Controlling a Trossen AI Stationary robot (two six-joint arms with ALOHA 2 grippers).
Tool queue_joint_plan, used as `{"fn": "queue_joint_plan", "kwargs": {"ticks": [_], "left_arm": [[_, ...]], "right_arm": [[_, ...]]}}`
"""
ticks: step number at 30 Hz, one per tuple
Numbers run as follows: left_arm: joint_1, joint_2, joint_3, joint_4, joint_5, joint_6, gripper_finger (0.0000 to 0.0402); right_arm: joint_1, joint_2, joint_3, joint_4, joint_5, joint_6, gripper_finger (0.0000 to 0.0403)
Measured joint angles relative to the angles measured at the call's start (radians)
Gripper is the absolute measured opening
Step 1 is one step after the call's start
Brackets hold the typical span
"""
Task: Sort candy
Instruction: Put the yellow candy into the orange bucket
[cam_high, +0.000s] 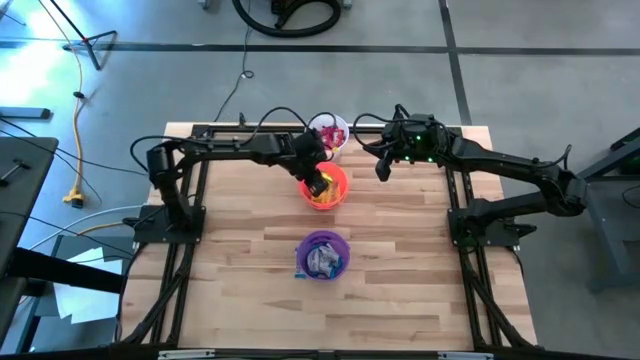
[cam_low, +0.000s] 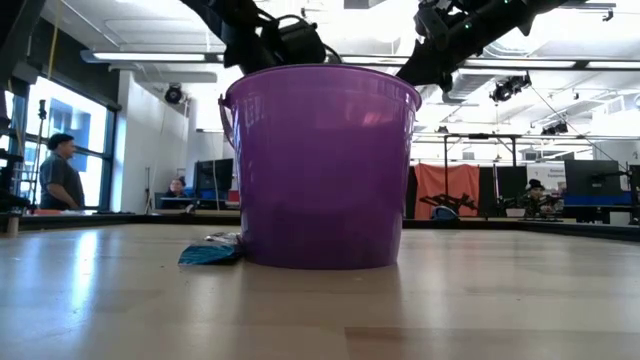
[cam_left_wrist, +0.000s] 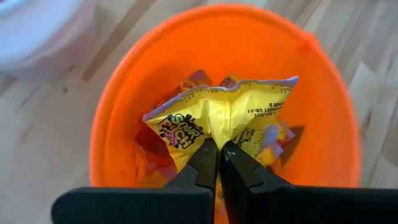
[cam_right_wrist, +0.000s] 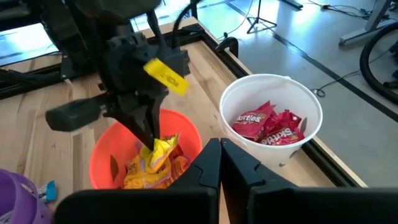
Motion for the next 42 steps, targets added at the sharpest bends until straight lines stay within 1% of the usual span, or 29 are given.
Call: {"fn": "queue_joint_plan", "kwargs": {"ticks": [5,8,12,18,21,24,27,31,36,42], "left_arm": [[0.002,0.020,0.000,0.008,-0.004,0.000,0.0001],[0.002,0.020,0.000,0.018,-0.023,0.021,0.0011],[0.002,0.020,0.000,0.041,-0.053,0.029,0.0037],[0.002,0.020,0.000,0.042,-0.054,0.024,0.0087],[0.002,0.010,0.000,0.040,-0.040,0.005,0.0108],[0.002,-0.002,0.014,0.026,-0.016,0.009,0.0116],[0.000,-0.023,0.054,0.037,-0.015,0.036,0.0114],[0.000,-0.040,0.103,0.035,-0.013,0.068,0.0098],[0.002,-0.039,0.106,0.032,-0.012,0.101,0.0065],[0.002,0.015,0.091,0.009,-0.014,0.107,0.0016]], "right_arm": [[0.000,0.000,0.000,0.000,0.000,-0.002,0.0000],[0.000,0.000,0.000,-0.002,0.000,-0.003,0.0000],[0.000,0.000,0.000,-0.005,0.000,-0.004,0.0000],[0.000,0.000,0.000,-0.006,0.000,-0.016,0.0000],[0.000,0.000,0.000,-0.006,0.000,-0.019,0.0000],[0.000,0.000,0.000,-0.006,0.000,-0.019,0.0000],[0.000,0.000,0.000,-0.006,0.000,-0.019,0.0000],[0.000,0.000,0.000,-0.006,0.002,-0.019,0.0000],[0.000,0.000,0.000,-0.006,0.002,-0.019,0.0000],[0.000,0.000,0.000,-0.006,0.003,-0.023,0.0000]]}}
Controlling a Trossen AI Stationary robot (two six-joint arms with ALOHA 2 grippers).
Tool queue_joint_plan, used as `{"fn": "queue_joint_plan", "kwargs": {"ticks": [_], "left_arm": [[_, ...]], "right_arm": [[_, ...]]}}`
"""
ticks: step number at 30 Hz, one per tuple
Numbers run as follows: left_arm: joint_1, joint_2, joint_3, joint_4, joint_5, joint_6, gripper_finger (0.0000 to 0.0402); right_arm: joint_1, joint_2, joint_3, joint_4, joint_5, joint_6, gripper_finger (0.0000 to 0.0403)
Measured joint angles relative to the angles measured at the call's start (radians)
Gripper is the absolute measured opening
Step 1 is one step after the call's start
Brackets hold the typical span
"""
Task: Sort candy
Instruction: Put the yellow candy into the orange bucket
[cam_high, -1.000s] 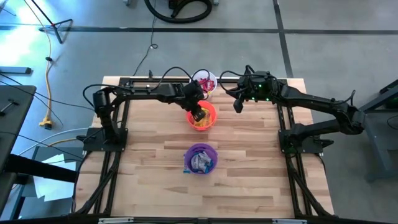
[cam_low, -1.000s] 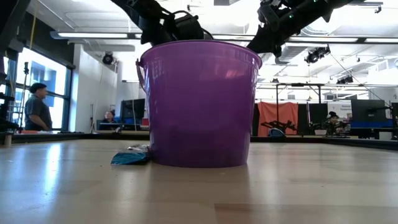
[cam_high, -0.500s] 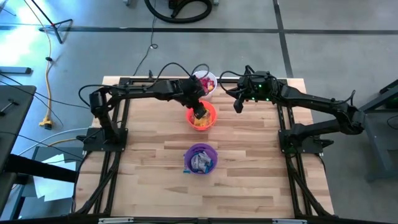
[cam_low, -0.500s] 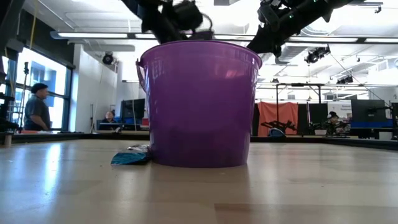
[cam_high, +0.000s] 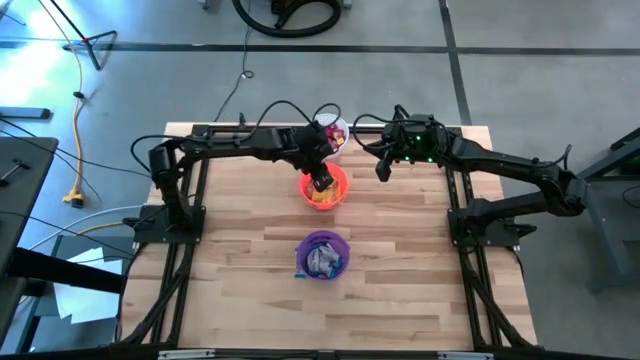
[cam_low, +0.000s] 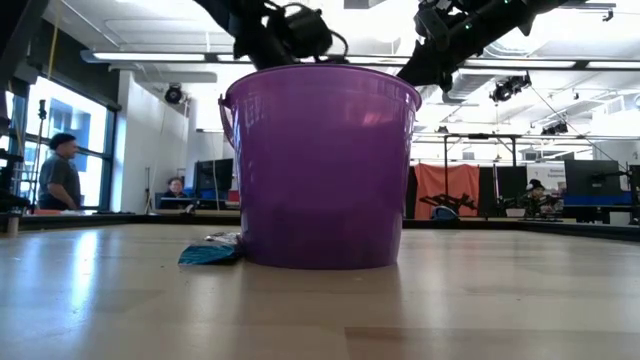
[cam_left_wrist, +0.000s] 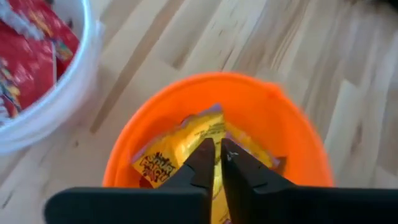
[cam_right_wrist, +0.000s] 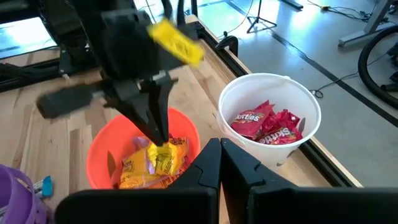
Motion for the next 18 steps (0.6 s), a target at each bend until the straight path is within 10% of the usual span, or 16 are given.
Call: {"fn": "queue_joint_plan", "kwargs": {"ticks": [18], "left_arm": [[-0.014,0.062,0.001,-0.023,-0.005,0.023,0.0030]], "right_arm": [[0.000,0.000,0.000,-0.001,0.000,-0.003,0.0000]]}}
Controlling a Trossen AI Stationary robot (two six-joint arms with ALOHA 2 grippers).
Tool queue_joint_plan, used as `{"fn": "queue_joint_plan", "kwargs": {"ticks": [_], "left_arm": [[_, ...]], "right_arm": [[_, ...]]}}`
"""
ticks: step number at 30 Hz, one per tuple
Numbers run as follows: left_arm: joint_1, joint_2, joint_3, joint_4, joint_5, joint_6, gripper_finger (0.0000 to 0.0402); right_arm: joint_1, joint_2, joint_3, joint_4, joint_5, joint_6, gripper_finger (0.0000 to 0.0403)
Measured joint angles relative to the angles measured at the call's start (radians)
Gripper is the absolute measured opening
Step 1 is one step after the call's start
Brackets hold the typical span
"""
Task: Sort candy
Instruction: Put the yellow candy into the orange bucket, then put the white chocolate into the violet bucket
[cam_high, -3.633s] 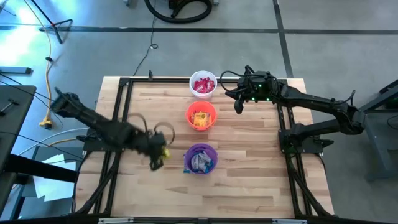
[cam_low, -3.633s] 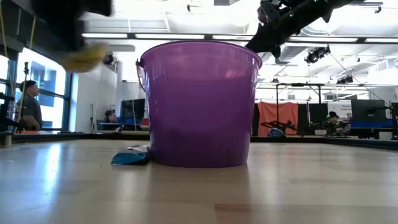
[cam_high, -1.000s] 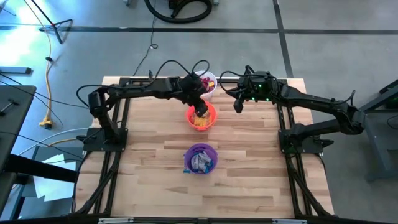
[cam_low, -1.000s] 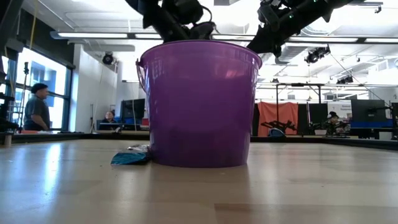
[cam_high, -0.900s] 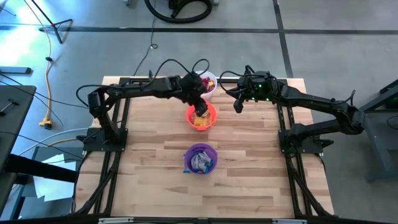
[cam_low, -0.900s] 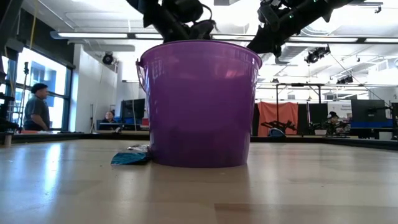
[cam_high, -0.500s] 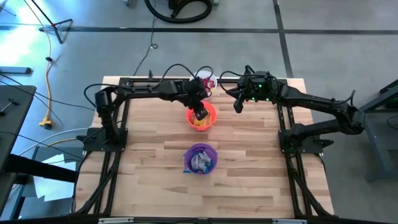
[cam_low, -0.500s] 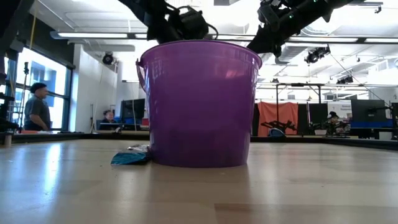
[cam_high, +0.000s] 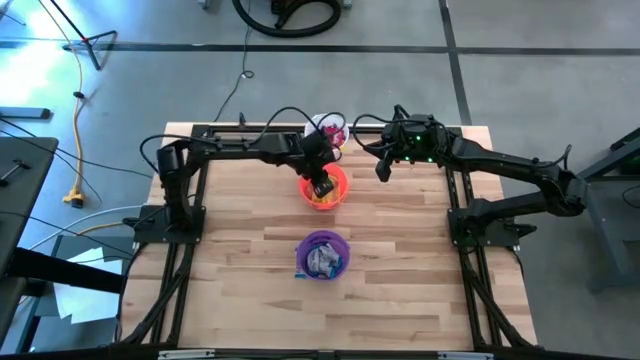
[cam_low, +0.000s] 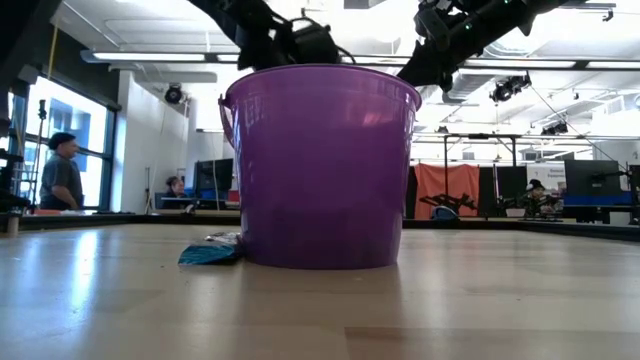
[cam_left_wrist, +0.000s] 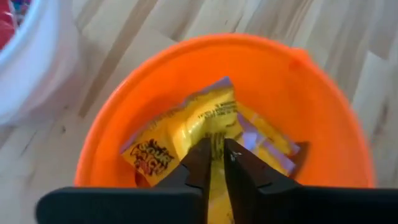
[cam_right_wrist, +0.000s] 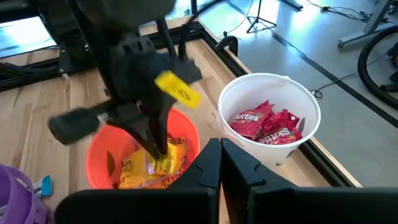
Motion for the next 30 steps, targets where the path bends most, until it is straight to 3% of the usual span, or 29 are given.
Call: {"fn": "queue_joint_plan", "kwargs": {"ticks": [5,11,26,30], "left_arm": [[0.000,0.060,0.001,0.008,0.002,0.003,0.0003],[-0.016,0.076,0.001,-0.005,0.011,0.026,0.0001],[-0.055,-0.142,0.046,-0.044,-0.073,-0.008,0.0000],[-0.131,-0.212,0.028,-0.125,-0.180,-0.016,0.0000]], "right_arm": [[0.000,0.000,0.000,0.001,0.000,0.000,0.0000],[0.000,0.000,0.000,0.001,0.000,0.000,0.0000],[0.000,0.000,0.000,0.002,0.000,0.001,0.0000],[0.000,0.000,0.000,0.002,0.000,0.004,0.0000]]}}
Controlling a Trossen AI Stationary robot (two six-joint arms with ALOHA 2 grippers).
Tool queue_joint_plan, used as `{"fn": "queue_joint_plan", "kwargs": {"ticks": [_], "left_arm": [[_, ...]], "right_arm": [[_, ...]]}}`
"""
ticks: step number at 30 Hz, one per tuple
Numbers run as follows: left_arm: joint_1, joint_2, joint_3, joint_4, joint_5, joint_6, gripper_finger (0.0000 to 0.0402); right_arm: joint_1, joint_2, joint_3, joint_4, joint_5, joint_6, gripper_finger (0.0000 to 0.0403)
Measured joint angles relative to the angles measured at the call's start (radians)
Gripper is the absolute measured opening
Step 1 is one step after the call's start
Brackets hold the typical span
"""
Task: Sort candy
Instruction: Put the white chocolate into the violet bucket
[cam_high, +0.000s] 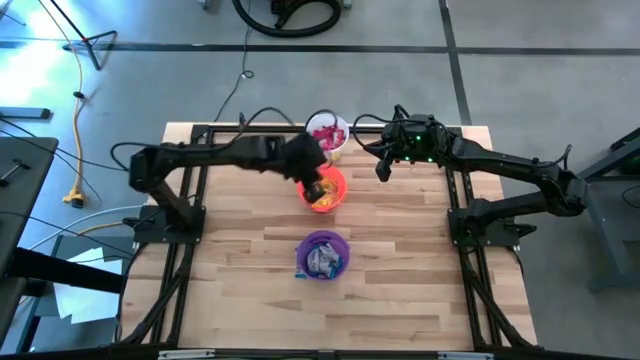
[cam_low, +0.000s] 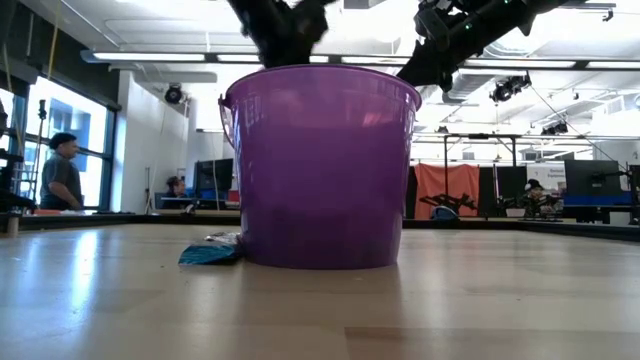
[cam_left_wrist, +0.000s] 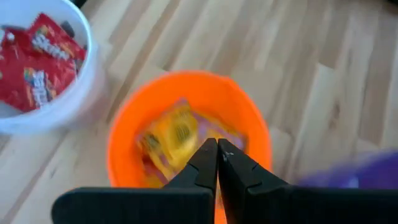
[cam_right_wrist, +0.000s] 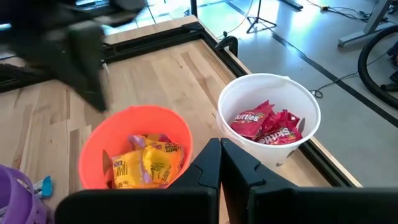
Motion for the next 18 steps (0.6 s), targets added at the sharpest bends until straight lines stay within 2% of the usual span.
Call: {"fn": "queue_joint_plan", "kwargs": {"ticks": [6,12,18], "left_arm": [[-0.126,-0.143,-0.196,0.048,-0.043,-0.130,0.0000],[-0.264,-0.321,-0.464,0.102,-0.057,-0.413,0.0000],[-0.457,-0.425,-0.646,0.111,-0.063,-0.691,0.0000]], "right_arm": [[0.000,0.000,0.000,-0.001,0.000,-0.003,0.0000],[0.000,0.000,0.000,0.000,0.000,-0.003,0.0000],[0.003,0.000,0.000,0.000,-0.005,0.004,0.0000]]}}
